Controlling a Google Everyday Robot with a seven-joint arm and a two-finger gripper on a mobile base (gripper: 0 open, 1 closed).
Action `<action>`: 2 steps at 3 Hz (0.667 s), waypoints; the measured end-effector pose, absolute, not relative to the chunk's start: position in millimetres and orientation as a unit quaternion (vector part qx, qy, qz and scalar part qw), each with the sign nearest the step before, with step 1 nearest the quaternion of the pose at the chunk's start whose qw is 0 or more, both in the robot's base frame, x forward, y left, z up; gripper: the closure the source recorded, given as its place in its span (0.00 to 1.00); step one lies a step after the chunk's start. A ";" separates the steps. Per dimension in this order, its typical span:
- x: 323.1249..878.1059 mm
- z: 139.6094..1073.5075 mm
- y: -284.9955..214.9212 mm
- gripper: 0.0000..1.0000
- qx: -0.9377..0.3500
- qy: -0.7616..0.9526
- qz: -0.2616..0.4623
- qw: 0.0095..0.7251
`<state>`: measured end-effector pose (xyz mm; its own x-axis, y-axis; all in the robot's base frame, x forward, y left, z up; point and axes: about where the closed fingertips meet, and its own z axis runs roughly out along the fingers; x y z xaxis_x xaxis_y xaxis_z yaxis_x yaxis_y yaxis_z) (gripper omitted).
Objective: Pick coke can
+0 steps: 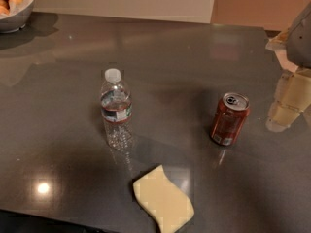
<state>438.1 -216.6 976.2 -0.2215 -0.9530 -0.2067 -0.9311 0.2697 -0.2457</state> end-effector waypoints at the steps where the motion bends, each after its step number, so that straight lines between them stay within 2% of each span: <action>1: 438.2 976.3 -216.6 0.00 -0.603 0.781 -0.035 0.159; 2: 438.4 970.1 -210.6 0.00 -0.612 0.775 -0.015 0.159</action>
Offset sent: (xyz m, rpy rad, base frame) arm -0.0005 0.0140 -0.0216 0.0711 0.0855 0.0704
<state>438.4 -210.6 970.1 -0.2015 -0.9526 -0.2278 -0.9431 0.2515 -0.2176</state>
